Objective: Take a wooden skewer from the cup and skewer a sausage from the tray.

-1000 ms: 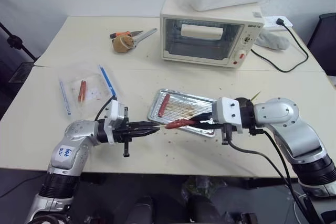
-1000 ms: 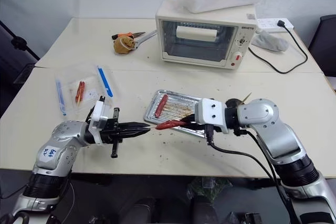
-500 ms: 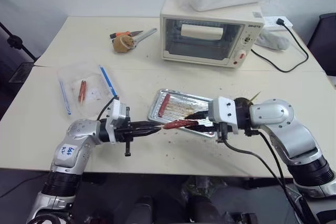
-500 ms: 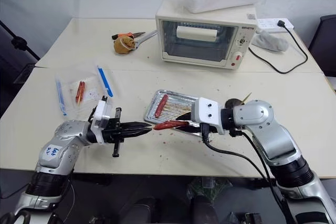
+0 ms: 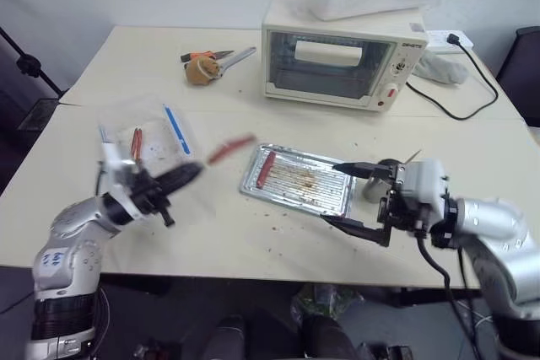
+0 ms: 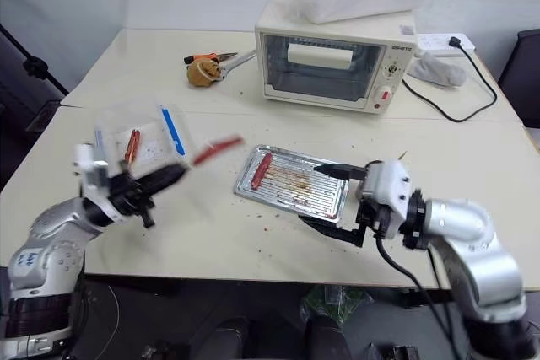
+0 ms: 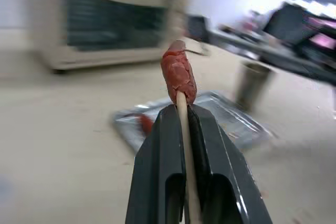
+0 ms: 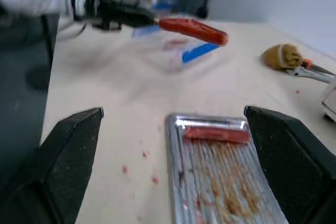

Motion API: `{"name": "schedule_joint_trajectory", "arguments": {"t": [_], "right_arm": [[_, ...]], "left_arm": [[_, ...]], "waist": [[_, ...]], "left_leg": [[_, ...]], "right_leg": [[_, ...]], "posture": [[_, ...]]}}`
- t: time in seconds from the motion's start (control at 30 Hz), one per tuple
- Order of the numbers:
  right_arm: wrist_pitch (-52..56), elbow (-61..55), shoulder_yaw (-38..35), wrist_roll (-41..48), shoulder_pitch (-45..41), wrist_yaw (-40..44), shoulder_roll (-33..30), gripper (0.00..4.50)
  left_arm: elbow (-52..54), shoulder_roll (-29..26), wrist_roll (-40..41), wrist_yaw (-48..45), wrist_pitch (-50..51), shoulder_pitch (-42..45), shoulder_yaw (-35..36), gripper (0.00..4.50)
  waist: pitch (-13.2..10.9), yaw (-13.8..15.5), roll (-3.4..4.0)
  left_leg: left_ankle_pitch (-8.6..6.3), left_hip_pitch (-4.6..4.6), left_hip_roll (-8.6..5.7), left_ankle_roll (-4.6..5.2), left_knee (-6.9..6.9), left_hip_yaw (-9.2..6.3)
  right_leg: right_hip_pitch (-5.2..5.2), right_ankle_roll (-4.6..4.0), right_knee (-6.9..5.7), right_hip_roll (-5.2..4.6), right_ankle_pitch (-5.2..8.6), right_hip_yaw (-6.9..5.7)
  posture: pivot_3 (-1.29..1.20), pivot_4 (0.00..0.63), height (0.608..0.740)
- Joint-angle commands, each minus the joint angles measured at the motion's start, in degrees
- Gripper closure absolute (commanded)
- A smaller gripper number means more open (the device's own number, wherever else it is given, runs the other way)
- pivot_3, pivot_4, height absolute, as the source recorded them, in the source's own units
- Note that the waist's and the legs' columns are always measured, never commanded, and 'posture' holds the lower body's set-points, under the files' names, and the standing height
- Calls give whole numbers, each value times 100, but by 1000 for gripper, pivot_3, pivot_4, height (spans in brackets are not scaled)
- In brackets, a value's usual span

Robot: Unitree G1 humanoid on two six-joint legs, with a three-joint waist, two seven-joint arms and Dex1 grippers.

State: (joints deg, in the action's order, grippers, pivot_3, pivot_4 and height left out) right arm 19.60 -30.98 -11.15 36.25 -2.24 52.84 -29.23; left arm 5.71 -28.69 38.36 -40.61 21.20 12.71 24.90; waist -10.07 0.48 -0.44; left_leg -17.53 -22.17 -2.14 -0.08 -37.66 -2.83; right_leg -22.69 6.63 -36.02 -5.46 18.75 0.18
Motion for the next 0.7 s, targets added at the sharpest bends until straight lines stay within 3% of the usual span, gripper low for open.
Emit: {"name": "schedule_joint_trajectory", "arguments": {"t": [0.03,0.13,0.37,0.4,0.7], "right_arm": [[-362,-334,-444,605,148,-276,338,19],[-749,-374,-232,88,262,-433,449,19],[-1231,-211,173,-312,309,-204,297,19],[-1265,-180,171,-339,286,-198,276,0],[-1188,-119,166,-243,177,-36,-159,0]], "left_arm": [[-152,376,-361,1841,-136,441,530,4500],[-378,725,-584,2848,-21,737,587,4500],[-749,885,-924,3454,14,1083,315,4500],[-803,887,-910,3490,48,1140,315,3926],[-617,438,-770,2496,-90,1181,118,1407]], "waist": [[0,30,0],[3,80,-5],[3,85,-6],[3,85,-6],[3,63,-7]], "left_leg": [[1,-1,-8,3,-9,4],[5,5,-18,13,-19,12],[3,6,-17,11,-17,17],[4,6,-17,11,-17,18],[2,5,-13,9,-17,20]], "right_leg": [[0,1,-4,-4,0,2],[9,21,-1,-3,-12,9],[3,21,-5,1,-12,8],[3,21,-4,1,-12,7],[3,21,-2,2,-11,4]], "posture": [[0,150,740],[0,150,740],[0,150,740],[0,150,740],[0,150,740]]}}
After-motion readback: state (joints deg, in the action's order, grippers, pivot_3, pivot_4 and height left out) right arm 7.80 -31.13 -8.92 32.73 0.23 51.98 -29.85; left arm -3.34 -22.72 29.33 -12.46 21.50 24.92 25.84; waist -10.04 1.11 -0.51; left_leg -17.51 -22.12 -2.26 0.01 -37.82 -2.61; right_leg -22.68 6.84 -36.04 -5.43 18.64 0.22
